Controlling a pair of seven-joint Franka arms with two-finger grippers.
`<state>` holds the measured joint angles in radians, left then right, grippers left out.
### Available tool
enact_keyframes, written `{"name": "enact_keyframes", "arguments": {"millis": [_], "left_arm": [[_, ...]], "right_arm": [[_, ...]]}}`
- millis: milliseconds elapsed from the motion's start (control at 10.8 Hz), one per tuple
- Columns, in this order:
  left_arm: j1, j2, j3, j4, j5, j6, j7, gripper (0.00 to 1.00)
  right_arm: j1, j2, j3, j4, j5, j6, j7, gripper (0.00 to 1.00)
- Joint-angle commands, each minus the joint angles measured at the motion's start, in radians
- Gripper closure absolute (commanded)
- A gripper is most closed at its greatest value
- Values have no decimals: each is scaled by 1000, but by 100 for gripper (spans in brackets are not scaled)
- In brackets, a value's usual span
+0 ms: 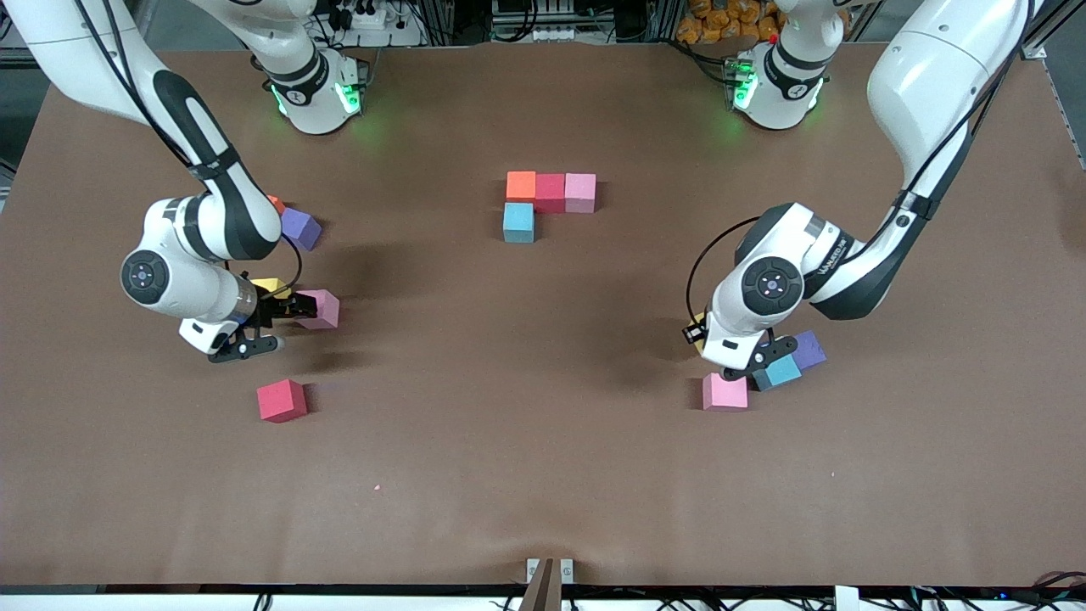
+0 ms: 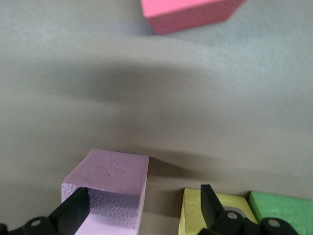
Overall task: Arrange 11 blocks into digit 3
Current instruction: 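Grasp the yellow cube while the right gripper grasps the lavender cube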
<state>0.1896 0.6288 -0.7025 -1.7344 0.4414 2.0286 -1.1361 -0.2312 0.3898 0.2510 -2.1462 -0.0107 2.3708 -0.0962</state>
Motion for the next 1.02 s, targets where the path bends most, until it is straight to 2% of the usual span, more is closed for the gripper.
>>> {"name": "enact_keyframes", "arguments": {"millis": [0, 93, 279, 372, 558, 743, 929], "left_arm": [[-12, -15, -3, 28, -29, -36, -20, 61], [-12, -15, -3, 33, -30, -41, -25, 61], [-12, -15, -3, 35, -30, -41, -24, 61], [-12, -14, -3, 36, -30, -41, -24, 61], [-12, -14, -3, 36, -30, -41, -24, 61], [-12, -9, -3, 36, -29, -41, -24, 61], [-12, -6, -3, 36, -29, -41, -24, 62]], "right_arm": [[-16, -32, 14, -34, 24, -7, 59, 0], [-13, -28, 14, -3, 26, -49, 62, 0], [-10, -26, 14, 61, 95, -167, 62, 0], [-8, -26, 17, 65, 112, -176, 64, 0], [-8, -20, 17, 57, 123, -162, 58, 0], [39, -2, 16, 4, 109, -45, 41, 0], [46, 7, 16, -9, 109, -7, 44, 0]]}}
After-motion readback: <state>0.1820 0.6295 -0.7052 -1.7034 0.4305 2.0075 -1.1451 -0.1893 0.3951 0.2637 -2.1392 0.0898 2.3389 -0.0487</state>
